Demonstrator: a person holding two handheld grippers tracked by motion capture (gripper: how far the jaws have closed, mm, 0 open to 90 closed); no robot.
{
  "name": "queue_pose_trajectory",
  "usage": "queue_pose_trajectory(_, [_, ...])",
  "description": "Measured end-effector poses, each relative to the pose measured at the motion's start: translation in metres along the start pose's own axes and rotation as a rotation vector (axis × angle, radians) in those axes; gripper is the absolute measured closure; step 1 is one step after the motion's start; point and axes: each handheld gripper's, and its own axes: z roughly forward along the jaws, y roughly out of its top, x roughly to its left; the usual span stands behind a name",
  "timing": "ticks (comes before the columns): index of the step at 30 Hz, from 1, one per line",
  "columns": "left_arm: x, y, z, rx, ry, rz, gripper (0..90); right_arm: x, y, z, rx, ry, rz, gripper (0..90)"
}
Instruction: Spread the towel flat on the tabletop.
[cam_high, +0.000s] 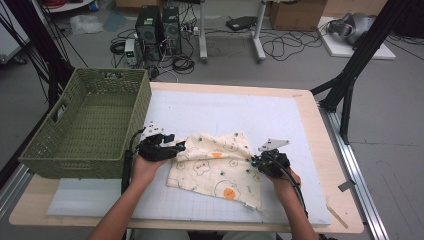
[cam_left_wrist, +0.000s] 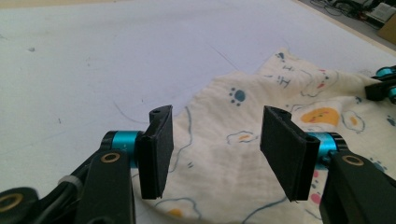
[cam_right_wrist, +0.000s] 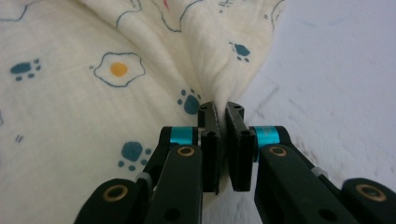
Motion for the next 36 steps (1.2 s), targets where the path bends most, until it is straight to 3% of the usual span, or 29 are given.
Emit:
queue_pose_trajectory(4, [0.001, -0.001, 0.005, 0.009, -0.001, -0.006, 43.6, -0.004, 0.004, -0.009, -0.061, 0.001, 0.015, 67.4])
queue_pose_trajectory(7, [0.002, -0.002, 0.007, 0.018, 0.0, -0.003, 43.0, -0.008, 0.013, -0.008, -0.11, -0.037, 0.007, 54.7])
queue_pose_trajectory(13, [0.004, -0.003, 0.007, 0.031, 0.005, 0.006, 42.7, -0.026, 0.034, -0.001, -0.214, -0.027, 0.054, 50.7])
queue_pose_trajectory(18, [0.007, -0.004, 0.008, 0.031, 0.009, -0.001, 42.7, -0.042, 0.047, 0.026, -0.156, -0.019, 0.071, 51.6])
queue_pose_trajectory(23, [0.009, -0.004, 0.01, 0.03, 0.022, -0.006, 42.9, -0.044, 0.052, 0.056, -0.089, 0.051, 0.075, 49.7])
queue_pose_trajectory(25, [0.008, -0.004, 0.012, 0.03, 0.025, -0.006, 43.0, -0.042, 0.054, 0.066, -0.074, 0.059, 0.057, 55.6])
queue_pose_trajectory(27, [0.007, -0.004, 0.012, 0.037, 0.024, -0.009, 44.2, -0.044, 0.054, 0.067, -0.094, 0.096, 0.047, 83.9])
queue_pose_trajectory(28, [0.007, -0.003, 0.013, 0.04, 0.027, -0.005, 44.5, -0.043, 0.055, 0.067, -0.09, 0.079, 0.004, 86.2])
queue_pose_trajectory(30, [0.005, -0.002, 0.013, 0.041, 0.029, -0.004, 44.4, -0.039, 0.058, 0.067, -0.067, -0.059, -0.069, 86.8])
queue_pose_trajectory(31, [0.004, -0.001, 0.013, 0.042, 0.029, -0.002, 44.3, -0.04, 0.058, 0.066, -0.063, -0.12, -0.075, 86.8])
queue_pose_trajectory(34, [0.003, 0.0, 0.015, 0.033, 0.033, -0.008, 43.7, -0.053, 0.055, 0.059, -0.087, -0.285, 0.007, 86.4])
queue_pose_trajectory(36, [0.002, 0.001, 0.017, 0.038, 0.036, -0.01, 43.2, -0.061, 0.051, 0.053, -0.092, -0.343, 0.072, 81.4])
